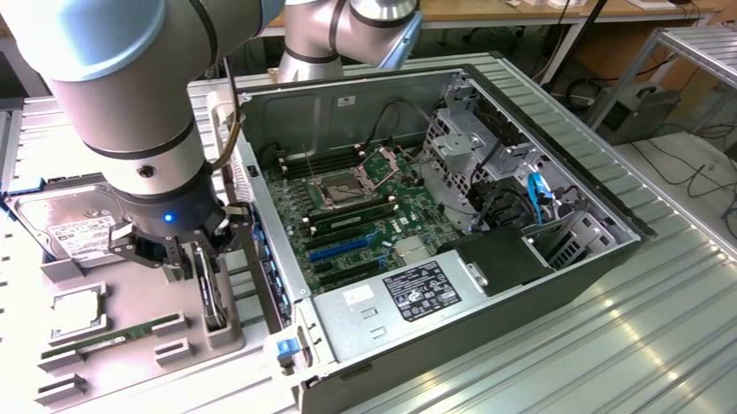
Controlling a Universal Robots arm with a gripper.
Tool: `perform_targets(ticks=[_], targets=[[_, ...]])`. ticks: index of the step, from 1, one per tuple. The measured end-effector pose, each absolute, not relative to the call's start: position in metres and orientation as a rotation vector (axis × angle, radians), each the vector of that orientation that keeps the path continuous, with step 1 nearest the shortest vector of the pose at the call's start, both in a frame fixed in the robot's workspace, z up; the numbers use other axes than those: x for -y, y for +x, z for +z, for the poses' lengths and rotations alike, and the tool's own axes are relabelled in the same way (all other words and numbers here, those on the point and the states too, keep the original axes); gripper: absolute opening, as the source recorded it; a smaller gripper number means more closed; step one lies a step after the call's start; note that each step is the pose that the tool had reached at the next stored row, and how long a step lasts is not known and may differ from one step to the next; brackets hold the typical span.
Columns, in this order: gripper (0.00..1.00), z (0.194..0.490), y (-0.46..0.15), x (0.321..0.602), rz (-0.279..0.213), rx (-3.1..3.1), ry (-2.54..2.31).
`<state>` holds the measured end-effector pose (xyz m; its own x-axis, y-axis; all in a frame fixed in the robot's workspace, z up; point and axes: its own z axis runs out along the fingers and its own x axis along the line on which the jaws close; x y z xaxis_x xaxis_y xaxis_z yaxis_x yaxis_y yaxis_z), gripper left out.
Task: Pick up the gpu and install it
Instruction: 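Pick up the gpu and move the gpu toward the slot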
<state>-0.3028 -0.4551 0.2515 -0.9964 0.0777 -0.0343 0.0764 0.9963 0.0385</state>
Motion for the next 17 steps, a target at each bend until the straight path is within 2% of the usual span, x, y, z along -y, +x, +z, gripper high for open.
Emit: perform_targets(ticks=[17], targets=[[0.36,0.2424,-0.3064,0.4508,0.078,-3.085,0.116]])
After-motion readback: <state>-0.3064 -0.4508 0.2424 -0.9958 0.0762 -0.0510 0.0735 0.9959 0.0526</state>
